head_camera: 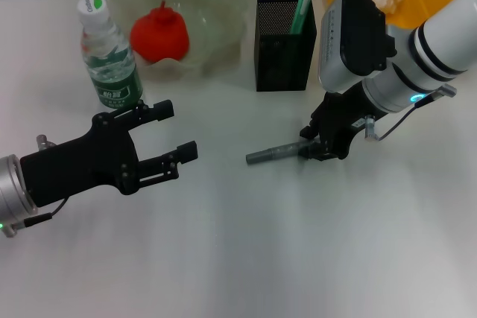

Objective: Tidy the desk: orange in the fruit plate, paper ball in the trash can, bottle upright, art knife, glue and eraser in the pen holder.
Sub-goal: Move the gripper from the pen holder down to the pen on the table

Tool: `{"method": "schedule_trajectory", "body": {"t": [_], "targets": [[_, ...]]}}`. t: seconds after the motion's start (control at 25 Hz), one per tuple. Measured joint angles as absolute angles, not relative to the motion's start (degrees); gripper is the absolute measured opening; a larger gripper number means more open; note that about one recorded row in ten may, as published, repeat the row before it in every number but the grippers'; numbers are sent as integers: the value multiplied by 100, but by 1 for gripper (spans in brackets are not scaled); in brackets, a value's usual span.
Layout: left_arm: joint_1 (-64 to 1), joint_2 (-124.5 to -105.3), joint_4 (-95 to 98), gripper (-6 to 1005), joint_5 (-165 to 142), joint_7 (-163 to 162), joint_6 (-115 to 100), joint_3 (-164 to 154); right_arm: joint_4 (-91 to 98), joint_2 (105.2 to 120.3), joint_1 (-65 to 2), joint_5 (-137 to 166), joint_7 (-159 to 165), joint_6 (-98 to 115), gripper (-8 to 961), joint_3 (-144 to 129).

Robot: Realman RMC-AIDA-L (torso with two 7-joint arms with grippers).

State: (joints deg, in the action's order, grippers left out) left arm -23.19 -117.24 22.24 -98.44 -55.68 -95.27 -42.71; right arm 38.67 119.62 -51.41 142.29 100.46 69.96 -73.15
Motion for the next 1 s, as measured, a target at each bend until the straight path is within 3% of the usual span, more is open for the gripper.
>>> {"method": "schedule_trajectory", "body": {"t": [0.2,0.44,1.0], "targets": [[-2321,-11724,2224,795,-9842,-5571,-9528,-4271,3867,11961,-5155,14249,10164,7015,291,-7338],[-2329,-11720,2224,795,-9836,-5573,-9537,-4264,3878,11954,-5159,14261,10208,7058,150,-7368],[-2329,-11708,2224,796,-9834,-5523,-9601,-4208,5805,11917,-4900,14047,10972,8563,138,-7286]]}}
